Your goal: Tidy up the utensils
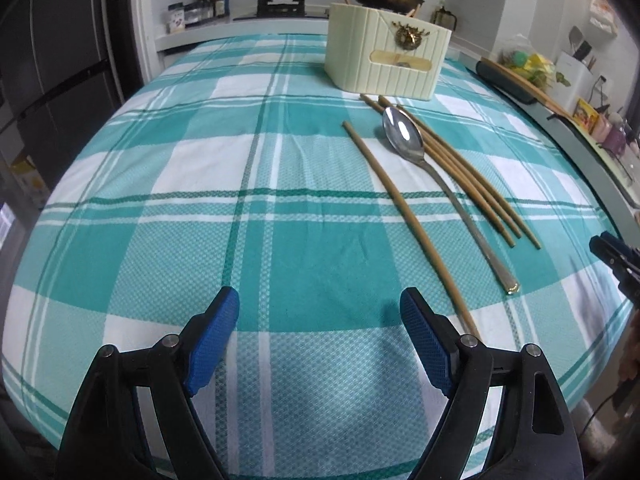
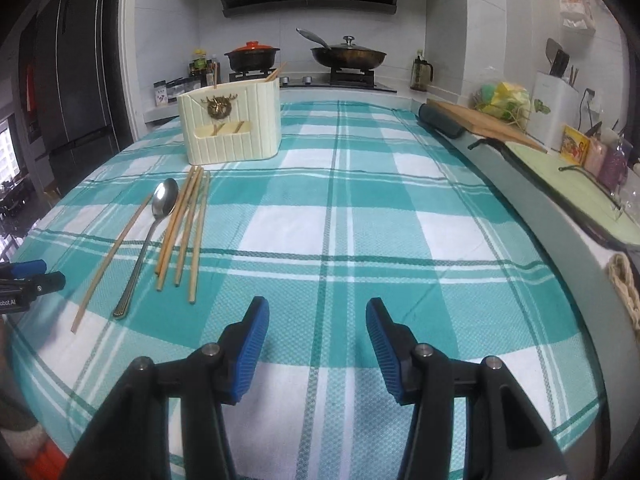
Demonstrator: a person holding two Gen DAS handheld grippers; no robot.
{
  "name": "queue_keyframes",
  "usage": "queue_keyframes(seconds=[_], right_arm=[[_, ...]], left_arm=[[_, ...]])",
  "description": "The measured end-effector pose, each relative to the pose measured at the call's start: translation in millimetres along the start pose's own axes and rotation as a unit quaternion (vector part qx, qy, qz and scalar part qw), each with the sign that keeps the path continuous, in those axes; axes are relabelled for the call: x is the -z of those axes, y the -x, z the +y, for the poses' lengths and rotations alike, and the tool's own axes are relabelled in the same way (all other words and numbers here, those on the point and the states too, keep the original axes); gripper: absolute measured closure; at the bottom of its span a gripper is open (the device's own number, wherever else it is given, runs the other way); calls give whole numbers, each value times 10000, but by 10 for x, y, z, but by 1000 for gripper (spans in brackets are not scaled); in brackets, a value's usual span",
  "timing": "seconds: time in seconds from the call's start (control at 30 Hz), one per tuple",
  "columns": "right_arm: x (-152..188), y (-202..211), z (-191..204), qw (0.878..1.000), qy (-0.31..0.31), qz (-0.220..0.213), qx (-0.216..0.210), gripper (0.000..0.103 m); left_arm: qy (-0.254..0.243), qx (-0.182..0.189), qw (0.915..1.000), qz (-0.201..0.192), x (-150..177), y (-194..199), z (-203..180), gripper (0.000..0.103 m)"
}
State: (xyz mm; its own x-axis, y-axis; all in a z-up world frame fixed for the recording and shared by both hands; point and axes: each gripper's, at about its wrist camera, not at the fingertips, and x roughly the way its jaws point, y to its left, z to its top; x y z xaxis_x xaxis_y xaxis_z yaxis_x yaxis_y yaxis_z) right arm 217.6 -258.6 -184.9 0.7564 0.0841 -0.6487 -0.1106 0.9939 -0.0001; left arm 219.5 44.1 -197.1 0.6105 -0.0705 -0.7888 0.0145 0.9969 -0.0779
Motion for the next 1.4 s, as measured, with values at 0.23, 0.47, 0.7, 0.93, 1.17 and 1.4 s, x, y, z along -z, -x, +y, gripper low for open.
queue_keyframes(seconds=[0.23, 0.47, 0.7, 0.93, 1.17, 1.4], right_arm=[[104, -134, 26, 9998, -53, 198, 11, 51], [191, -211, 93, 9993, -54, 362, -13, 51], [203, -223, 96, 9995, -3, 324, 17, 50], [203, -235, 97, 9995, 10, 303, 61, 48], [179, -257, 65, 9989, -67, 461, 80, 38], [179, -275, 71, 9988, -81, 469, 112, 31]], left_arm=[[-272, -244, 9993, -82, 48, -47, -104, 10], [-160, -357, 9992, -127, 68, -74, -89, 1], [-159, -429, 9989, -95, 68, -82, -102, 0], [-119, -416, 9991, -5, 57, -87, -95, 0], [-166, -354, 9991, 166, 29, -101, -90, 0], [-141, -372, 9990, 186, 31, -90, -79, 0]])
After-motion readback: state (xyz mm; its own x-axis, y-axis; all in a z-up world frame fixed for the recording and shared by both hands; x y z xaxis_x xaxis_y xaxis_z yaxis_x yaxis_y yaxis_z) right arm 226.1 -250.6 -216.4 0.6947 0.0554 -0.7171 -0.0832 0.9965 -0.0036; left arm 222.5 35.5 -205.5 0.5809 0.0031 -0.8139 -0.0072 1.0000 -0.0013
